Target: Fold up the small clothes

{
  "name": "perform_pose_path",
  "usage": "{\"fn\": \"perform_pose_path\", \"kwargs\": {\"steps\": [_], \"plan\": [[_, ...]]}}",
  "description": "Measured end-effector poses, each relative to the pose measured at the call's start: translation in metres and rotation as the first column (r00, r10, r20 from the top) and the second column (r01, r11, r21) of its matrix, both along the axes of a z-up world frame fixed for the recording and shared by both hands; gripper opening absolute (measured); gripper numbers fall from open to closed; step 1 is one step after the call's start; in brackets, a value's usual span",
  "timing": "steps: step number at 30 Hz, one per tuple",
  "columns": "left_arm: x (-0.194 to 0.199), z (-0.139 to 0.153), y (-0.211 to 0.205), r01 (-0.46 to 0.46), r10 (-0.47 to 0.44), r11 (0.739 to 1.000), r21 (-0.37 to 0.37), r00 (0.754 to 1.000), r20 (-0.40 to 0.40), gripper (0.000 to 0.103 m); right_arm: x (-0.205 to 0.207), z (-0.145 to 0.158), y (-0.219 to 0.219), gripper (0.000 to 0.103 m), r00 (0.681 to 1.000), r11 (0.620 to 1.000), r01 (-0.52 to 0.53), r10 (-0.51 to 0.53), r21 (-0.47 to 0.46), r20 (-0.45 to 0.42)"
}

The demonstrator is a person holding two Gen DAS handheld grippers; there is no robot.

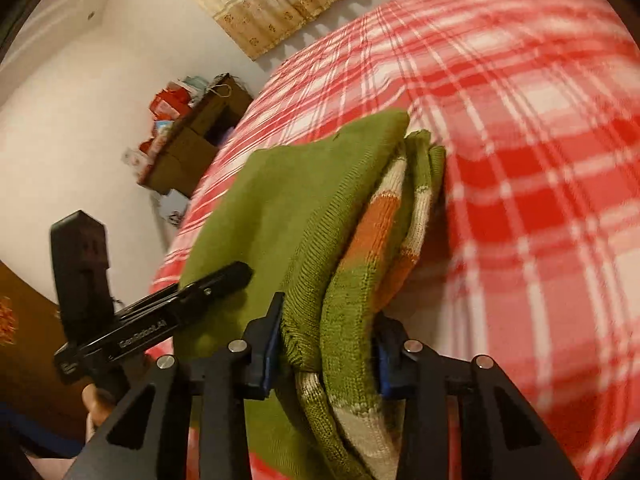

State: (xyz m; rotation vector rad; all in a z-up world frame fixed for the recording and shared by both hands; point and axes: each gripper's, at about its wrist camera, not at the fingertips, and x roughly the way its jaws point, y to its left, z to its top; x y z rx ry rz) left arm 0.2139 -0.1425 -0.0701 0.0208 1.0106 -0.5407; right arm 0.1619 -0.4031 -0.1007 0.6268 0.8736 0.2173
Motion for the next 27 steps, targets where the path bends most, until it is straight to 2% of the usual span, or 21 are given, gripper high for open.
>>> {"fn": "perform_pose_path", "kwargs": {"steps": [3,6,8,10,12,13,15,18,19,20,21,23,25,26,27], "plan": [[-0.024,0.002,0.014,0.054,-0.052,0.998,0.038,0.997,-0.061,0.042,-0.038,-0.003,0.011,0.038,0.999,0.997,-0.028,0.030,0.067,-0.029],[-0.051,-0.005,0.031,0.107,-0.102,0.994,0.038,0.990,-0.099,0.047,-0.071,-0.005,0.027,0.038,0.997,0.995,-0.069,0.072,0.073,-0.035],[-0.063,-0.007,0.036,0.108,-0.104,0.993,0.051,0.992,-0.076,0.062,-0.091,-0.008,0.038,0.040,0.996,0.996,-0.080,0.082,0.039,-0.032],[-0.068,-0.008,0.037,0.098,-0.098,0.993,0.062,0.995,-0.013,0.071,-0.102,-0.007,0.044,0.045,0.998,0.998,-0.055,0.055,-0.042,-0.010],[-0.062,-0.011,0.034,0.072,-0.073,0.994,0.086,0.997,0.006,0.082,-0.103,-0.006,0.038,0.056,1.000,0.999,0.000,0.001,-0.039,0.013],[-0.058,-0.012,0.032,0.062,-0.064,0.994,0.087,0.998,0.015,0.087,-0.103,-0.005,0.034,0.057,0.999,0.999,0.026,-0.025,-0.021,0.026],[-0.049,-0.017,0.028,0.057,-0.058,0.995,0.078,0.998,0.011,0.088,-0.096,-0.006,0.025,0.063,0.996,0.997,0.071,-0.072,0.005,0.049],[-0.038,-0.027,0.023,0.068,-0.066,0.997,0.039,0.997,-0.044,0.090,-0.081,-0.014,0.017,0.069,0.995,0.995,0.097,-0.096,-0.027,0.020],[-0.037,-0.029,0.025,0.065,-0.063,0.997,0.032,0.997,-0.052,0.094,-0.076,-0.022,0.017,0.070,0.996,0.996,0.087,-0.087,-0.005,0.009],[-0.035,-0.032,0.025,0.053,-0.051,0.998,0.025,0.997,-0.057,0.098,-0.074,-0.029,0.016,0.075,0.997,0.997,0.075,-0.075,0.034,0.006],[-0.039,-0.033,0.027,0.049,-0.048,0.999,0.018,0.997,-0.059,0.099,-0.074,-0.031,0.016,0.080,0.997,0.996,0.075,-0.077,0.054,0.029],[-0.040,-0.035,0.029,0.050,-0.050,0.999,-0.003,0.997,-0.056,0.098,-0.071,-0.030,0.022,0.082,0.996,0.998,0.063,-0.064,0.027,0.056],[-0.045,-0.033,0.028,0.061,-0.061,0.998,0.003,0.998,-0.031,0.095,-0.065,-0.028,0.036,0.082,0.998,0.997,0.038,-0.033,-0.073,0.062],[-0.048,-0.031,0.025,0.069,-0.069,0.998,0.003,0.998,-0.012,0.089,-0.061,-0.026,0.045,0.082,0.998,0.990,0.023,-0.015,-0.139,0.058],[-0.050,-0.030,0.024,0.074,-0.074,0.997,0.002,0.997,-0.001,0.084,-0.059,-0.025,0.050,0.077,0.999,0.983,0.018,-0.008,-0.185,0.054]]}}
